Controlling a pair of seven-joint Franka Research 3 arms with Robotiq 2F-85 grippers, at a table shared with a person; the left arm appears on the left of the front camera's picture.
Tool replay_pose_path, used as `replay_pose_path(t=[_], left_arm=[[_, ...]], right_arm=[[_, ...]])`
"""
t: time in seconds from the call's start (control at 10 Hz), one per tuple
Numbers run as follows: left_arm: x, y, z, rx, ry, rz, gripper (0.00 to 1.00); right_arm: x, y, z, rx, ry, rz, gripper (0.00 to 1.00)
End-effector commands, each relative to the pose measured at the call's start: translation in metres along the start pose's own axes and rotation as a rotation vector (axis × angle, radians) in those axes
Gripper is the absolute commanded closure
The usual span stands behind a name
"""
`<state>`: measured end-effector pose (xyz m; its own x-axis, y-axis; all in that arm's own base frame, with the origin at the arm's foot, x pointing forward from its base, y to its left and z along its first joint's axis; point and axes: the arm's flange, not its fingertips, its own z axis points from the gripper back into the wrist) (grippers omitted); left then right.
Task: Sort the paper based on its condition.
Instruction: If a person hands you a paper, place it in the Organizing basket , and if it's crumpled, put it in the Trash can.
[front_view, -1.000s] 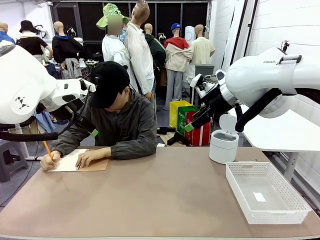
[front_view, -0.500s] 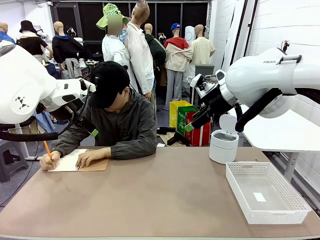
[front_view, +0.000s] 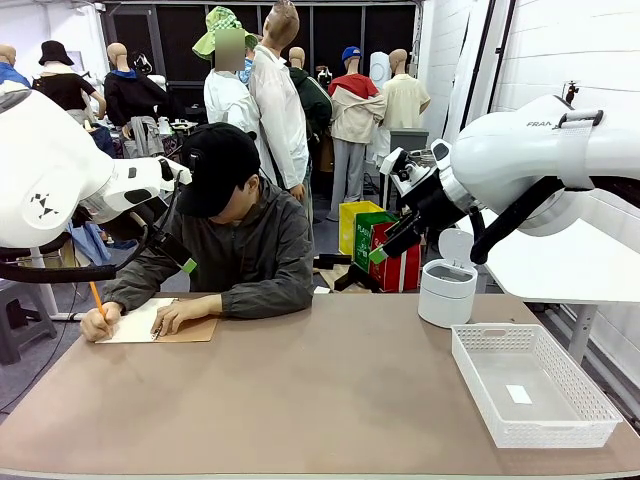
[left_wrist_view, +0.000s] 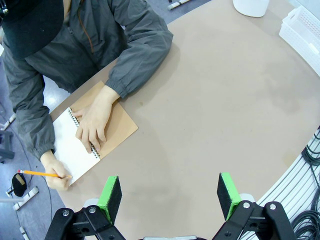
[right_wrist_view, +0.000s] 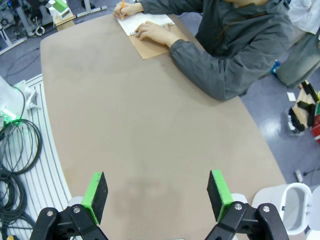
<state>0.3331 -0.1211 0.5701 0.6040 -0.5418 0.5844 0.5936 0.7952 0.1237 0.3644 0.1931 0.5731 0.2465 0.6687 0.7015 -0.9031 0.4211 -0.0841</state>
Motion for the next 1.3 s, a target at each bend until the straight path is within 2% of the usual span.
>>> replay_pose_path(t=[0.0,1.2], left_arm=[[-0.0004,0.001,0.0004,0.001,0.002,0.0,0.0],[-0.0004,0.001,0.0004,0.001,0.002,0.0,0.0]], right_arm=[[0.0007,0.0002,0.0003,-0.002,0.002,-0.001,0.0],[0.0007,0.0002,0.0003,-0.002,0.002,-0.001,0.0]])
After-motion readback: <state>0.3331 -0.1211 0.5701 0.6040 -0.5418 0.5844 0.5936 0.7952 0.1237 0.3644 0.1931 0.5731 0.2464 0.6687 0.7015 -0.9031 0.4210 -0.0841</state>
